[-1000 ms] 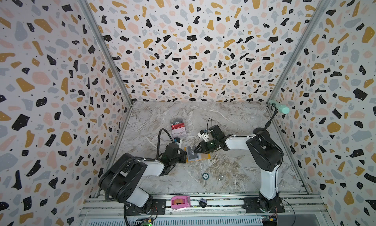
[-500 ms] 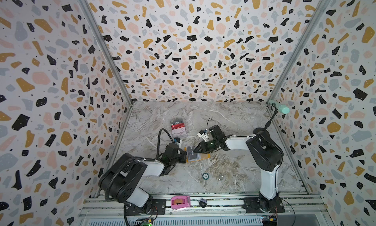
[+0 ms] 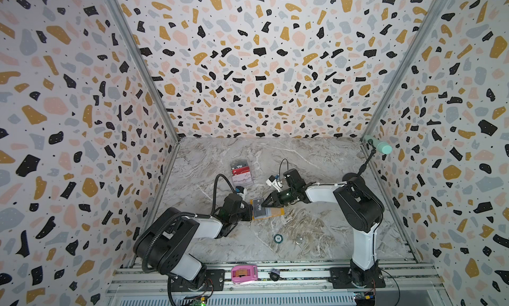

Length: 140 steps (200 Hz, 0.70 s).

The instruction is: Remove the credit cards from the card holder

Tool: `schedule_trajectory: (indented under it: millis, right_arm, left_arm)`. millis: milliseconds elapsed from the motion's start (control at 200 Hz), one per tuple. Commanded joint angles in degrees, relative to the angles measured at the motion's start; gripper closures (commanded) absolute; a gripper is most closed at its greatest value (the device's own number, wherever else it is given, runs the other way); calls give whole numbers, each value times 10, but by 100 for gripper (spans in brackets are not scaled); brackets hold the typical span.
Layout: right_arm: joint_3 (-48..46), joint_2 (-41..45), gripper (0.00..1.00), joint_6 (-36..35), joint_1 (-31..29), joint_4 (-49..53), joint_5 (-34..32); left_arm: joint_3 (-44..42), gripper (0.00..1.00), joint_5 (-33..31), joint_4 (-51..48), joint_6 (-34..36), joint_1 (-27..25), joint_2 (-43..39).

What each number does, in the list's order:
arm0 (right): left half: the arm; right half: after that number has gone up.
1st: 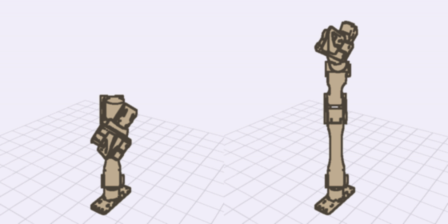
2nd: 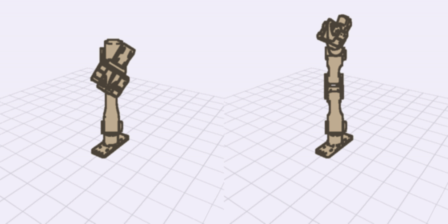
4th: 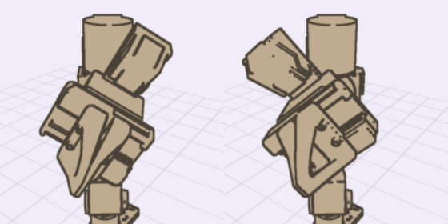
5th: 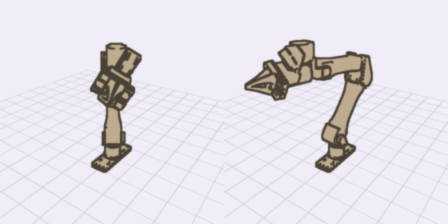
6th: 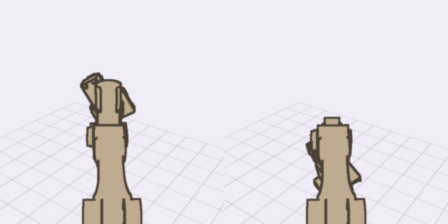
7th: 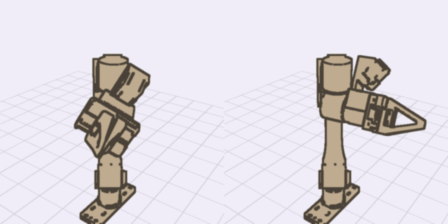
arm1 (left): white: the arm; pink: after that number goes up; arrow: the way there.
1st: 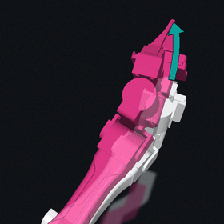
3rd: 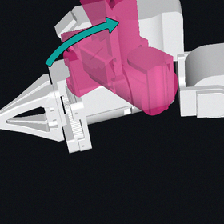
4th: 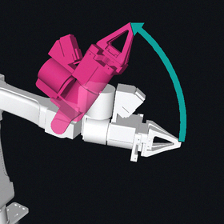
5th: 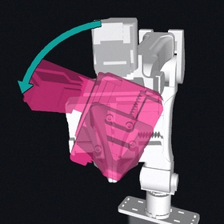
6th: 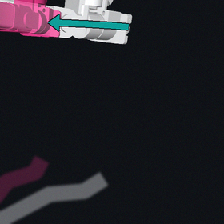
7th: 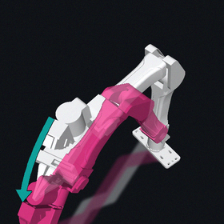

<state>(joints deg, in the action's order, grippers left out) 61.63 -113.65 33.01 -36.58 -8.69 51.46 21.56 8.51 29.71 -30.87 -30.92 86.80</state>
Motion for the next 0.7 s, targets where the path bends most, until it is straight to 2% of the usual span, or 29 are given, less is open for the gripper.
schedule_trajectory:
  millis: [0, 260, 571, 696]
  right_arm:
    - [4, 7, 69, 15, -12, -31, 30]
    - [21, -20, 69, 33, -23, -33, 31]
    - [55, -23, 70, -27, -34, 48, -17]
    - [45, -14, 70, -22, -33, 24, -3]
  left_arm:
    - [-14, 100, 6, -59, 3, -4, 17]
    - [-24, 100, 5, -48, -3, -4, 16]
    - [-27, 100, 5, -46, -3, -4, 15]
    - [-27, 100, 4, -47, -5, -4, 15]
